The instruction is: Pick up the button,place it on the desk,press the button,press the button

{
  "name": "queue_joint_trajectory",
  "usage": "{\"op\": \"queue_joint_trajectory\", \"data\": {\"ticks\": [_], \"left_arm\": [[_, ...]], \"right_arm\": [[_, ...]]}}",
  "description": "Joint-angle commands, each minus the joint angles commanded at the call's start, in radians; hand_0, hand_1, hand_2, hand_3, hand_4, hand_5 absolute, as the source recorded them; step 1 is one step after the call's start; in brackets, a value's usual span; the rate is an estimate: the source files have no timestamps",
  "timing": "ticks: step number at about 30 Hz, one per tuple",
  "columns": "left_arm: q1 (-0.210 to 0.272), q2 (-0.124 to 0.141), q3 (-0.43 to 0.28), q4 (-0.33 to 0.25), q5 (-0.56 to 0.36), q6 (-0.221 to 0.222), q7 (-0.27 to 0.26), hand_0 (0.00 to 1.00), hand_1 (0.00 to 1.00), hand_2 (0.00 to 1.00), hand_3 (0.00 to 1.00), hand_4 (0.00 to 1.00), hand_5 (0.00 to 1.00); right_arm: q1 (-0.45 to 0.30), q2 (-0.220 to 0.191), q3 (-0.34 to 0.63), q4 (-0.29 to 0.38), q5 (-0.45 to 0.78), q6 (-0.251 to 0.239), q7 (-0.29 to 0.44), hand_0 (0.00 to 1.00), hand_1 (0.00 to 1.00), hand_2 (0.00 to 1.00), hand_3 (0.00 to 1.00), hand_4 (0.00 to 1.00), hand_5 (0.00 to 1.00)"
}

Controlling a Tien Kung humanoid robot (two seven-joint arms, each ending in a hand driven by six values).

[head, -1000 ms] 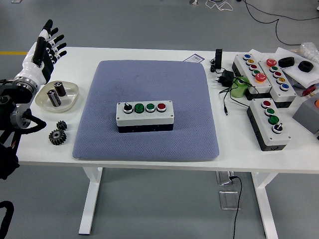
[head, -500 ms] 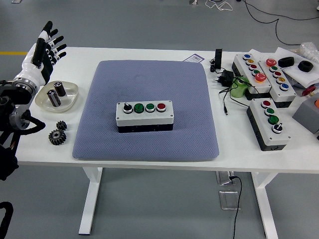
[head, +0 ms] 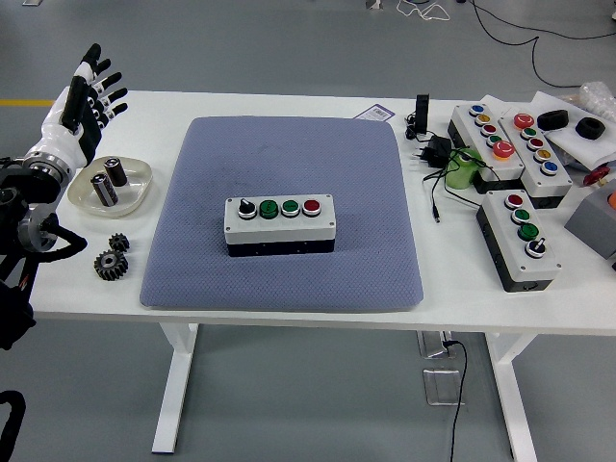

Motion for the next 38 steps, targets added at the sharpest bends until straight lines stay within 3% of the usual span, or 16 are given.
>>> {"op": "queue_joint_trajectory", "data": {"ticks": [38], "left_arm": [[0.028, 0.009, -0.027, -0.029, 0.015, -0.009, 0.001, 0.85, 0.88, 0.904, 0.949, 0.771, 0.998]], "right_arm": [[0.0, -0.001, -0.001, 0.003, -0.003, 0.0, 0.002, 0.633, 0.539, 0.57, 0.634, 0.225, 0.247]]}}
